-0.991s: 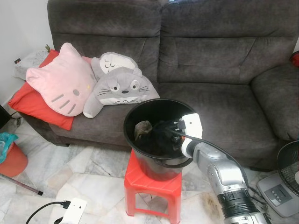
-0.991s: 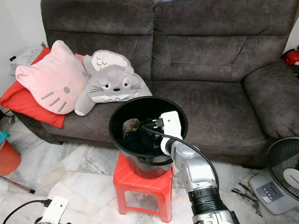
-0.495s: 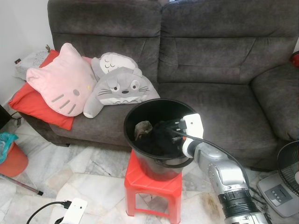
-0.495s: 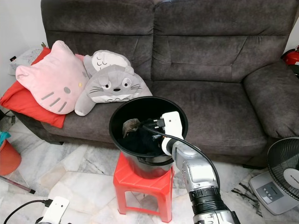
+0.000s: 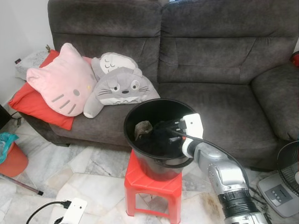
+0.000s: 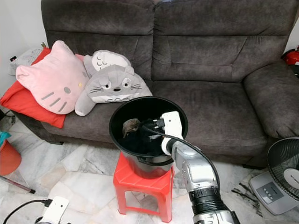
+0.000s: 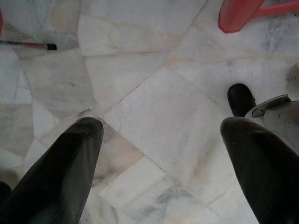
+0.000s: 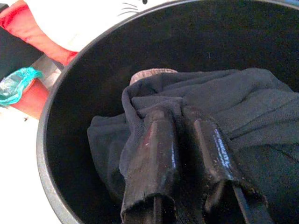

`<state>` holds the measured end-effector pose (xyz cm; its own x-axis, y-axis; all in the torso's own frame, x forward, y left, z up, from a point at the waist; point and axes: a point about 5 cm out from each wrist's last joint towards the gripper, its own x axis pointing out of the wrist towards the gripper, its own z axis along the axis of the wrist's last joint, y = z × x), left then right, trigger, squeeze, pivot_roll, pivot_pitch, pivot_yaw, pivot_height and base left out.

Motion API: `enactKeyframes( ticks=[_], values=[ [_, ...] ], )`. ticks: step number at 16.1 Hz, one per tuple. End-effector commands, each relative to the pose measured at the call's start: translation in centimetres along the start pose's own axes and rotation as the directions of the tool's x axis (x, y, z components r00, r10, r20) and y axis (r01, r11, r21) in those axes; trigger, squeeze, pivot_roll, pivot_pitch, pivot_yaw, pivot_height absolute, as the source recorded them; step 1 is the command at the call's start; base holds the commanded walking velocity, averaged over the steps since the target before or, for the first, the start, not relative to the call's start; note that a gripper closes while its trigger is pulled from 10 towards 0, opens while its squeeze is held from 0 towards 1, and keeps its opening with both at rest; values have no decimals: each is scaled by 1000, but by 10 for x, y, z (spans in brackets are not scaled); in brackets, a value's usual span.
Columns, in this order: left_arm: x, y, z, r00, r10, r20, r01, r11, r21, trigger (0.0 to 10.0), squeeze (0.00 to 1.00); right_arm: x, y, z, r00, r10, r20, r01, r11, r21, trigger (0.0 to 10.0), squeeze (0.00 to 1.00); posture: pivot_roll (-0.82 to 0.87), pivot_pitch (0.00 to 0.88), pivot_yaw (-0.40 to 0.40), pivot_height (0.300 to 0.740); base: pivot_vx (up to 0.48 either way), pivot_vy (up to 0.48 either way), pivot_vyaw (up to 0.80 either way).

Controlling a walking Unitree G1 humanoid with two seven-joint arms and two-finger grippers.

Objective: Hang hanger

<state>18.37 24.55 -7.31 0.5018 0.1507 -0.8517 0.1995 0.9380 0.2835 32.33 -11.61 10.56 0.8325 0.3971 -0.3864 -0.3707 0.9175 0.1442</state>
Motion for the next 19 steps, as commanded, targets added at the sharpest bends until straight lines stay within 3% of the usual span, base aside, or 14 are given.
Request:
enactKeyframes(
  ticks=[1,6,10,14,18,19],
  values=[
    [-1,7,0,1000,13,-9,-13,1000,12,10000,0,1,6,12,999,26,48,-26,1000,-8,0,0,-101,0,84,740,0,0,0],
    [-1,7,0,1000,16,-9,-16,1000,14,10000,0,-2,26,48,965,116,237,-108,993,-47,0,0,-99,0,84,740,0,0,0],
    [-1,7,0,1000,16,-8,-16,1000,12,10000,0,-4,46,66,928,218,303,-193,975,-110,0,0,-97,0,83,740,0,0,0],
    [0,7,0,1000,18,-7,-17,1000,11,10000,0,-9,76,72,863,401,307,-342,912,-228,0,0,-96,0,83,740,0,0,0],
    [-1,7,0,1000,18,-7,-18,1000,11,10000,0,-15,94,76,809,502,305,-423,859,-289,0,0,-99,0,84,740,0,0,0],
    [-1,7,0,1000,17,-7,-17,1000,11,10000,0,-17,102,73,787,555,270,-468,822,-325,0,0,-95,0,83,740,0,0,0]
  ],
)
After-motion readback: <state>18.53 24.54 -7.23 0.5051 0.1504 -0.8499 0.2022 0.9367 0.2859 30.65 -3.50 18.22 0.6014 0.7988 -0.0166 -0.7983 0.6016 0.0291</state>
